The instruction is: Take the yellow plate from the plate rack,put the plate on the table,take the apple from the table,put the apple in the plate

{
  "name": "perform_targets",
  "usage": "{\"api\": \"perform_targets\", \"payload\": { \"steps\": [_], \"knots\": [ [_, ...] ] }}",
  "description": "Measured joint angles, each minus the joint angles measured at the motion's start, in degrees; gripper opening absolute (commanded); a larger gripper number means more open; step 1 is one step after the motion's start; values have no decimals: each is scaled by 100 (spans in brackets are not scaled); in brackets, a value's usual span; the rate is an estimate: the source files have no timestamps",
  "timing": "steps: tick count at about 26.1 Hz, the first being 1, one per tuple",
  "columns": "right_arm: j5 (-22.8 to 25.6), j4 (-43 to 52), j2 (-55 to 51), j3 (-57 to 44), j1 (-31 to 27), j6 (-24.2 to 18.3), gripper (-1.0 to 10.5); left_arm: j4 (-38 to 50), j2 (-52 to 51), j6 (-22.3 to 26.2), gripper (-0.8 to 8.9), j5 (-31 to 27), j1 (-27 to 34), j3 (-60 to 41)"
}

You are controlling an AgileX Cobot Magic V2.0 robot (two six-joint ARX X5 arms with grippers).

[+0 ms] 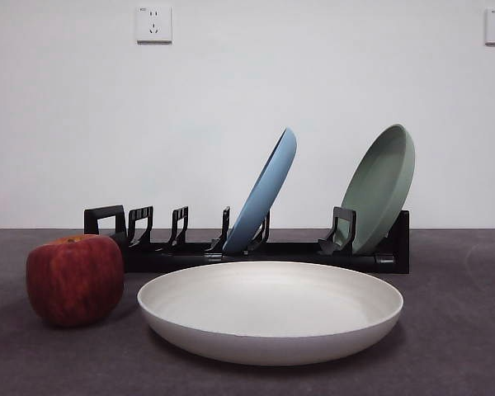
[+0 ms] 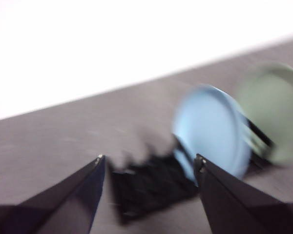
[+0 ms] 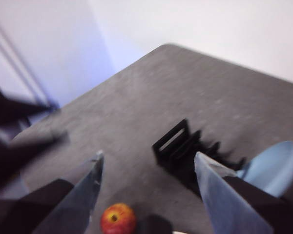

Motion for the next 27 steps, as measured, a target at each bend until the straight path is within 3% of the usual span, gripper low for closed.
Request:
{"api": "perform_targets", "payload": {
  "steps": [6,10,17,27],
  "knots": [
    [50,15,612,2,706,-238,404,-140,-949,295,311,-162,994,0],
    [573,20,1244,2,1268,-433,418,-232,-1447,481,310,-356,1346,0],
    [1174,173,2750,2,2033,-872,462,-774,-2017,654,310,-549,1419,0],
    [1176,564,4207,2,2114,-951,470,-1266,-2017,656,310,-579,1419,0]
  ]
}}
